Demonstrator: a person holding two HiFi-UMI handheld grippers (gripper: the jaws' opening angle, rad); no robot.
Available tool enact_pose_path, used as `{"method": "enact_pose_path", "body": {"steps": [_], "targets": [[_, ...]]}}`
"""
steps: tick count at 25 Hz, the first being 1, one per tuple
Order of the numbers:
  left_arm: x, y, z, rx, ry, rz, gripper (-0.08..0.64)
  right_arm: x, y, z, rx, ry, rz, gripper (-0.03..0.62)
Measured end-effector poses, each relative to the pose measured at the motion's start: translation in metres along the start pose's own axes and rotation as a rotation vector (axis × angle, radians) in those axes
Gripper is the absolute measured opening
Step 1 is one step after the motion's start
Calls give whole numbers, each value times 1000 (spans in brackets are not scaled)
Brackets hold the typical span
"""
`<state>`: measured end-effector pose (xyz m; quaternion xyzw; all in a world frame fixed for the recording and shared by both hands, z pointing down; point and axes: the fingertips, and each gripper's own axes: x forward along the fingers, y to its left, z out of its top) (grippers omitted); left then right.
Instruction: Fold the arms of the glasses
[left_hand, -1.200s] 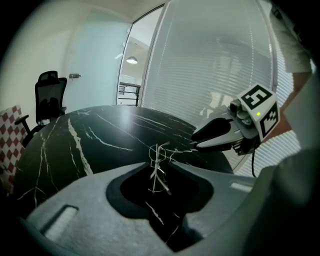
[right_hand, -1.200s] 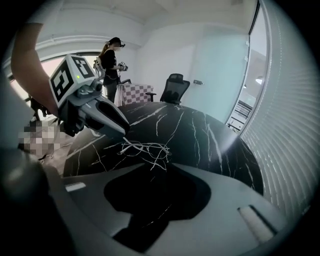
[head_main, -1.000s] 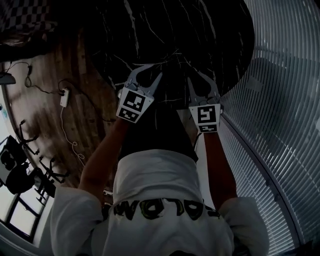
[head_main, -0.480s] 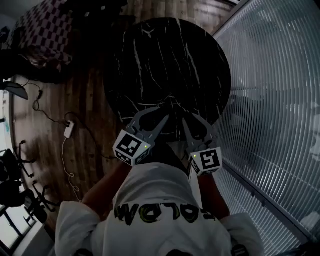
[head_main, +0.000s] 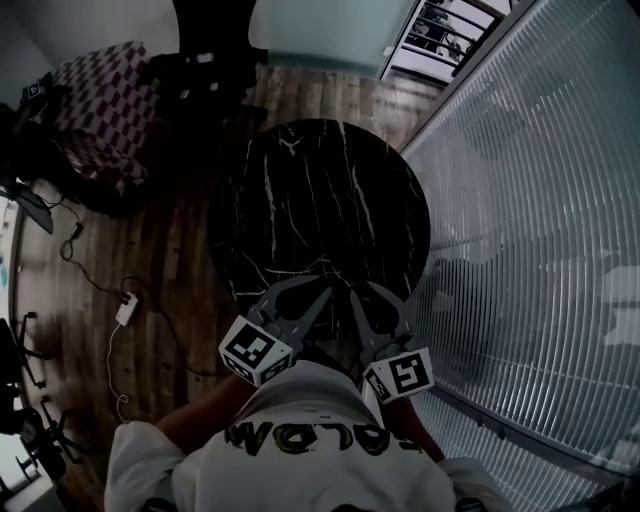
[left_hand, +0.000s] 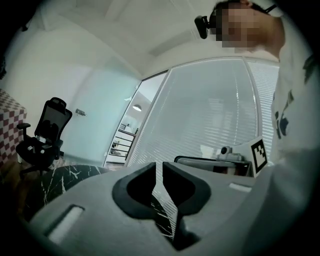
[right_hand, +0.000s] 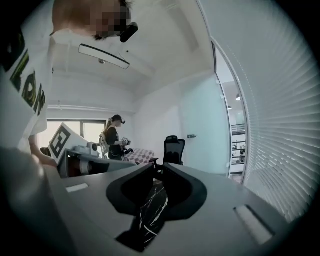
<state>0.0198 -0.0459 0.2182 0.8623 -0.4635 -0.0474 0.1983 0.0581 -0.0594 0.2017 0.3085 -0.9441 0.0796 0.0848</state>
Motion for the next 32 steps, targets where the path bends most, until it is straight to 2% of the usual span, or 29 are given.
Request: {"method": "enact_pose_path", "body": {"steps": [3, 9, 12, 32], "targets": [[-3, -5, 13, 17, -37, 5, 2, -3, 3, 21, 1, -51, 7, 52], [-1, -16, 38, 60, -76, -6, 2, -8, 12, 49, 12, -108, 25, 30], [5, -18, 42, 84, -65, -7, 2, -9, 6, 54, -1, -127, 13, 18], [0, -22, 41, 73, -75, -8, 0, -13, 11, 55, -11, -130, 26, 15]]}}
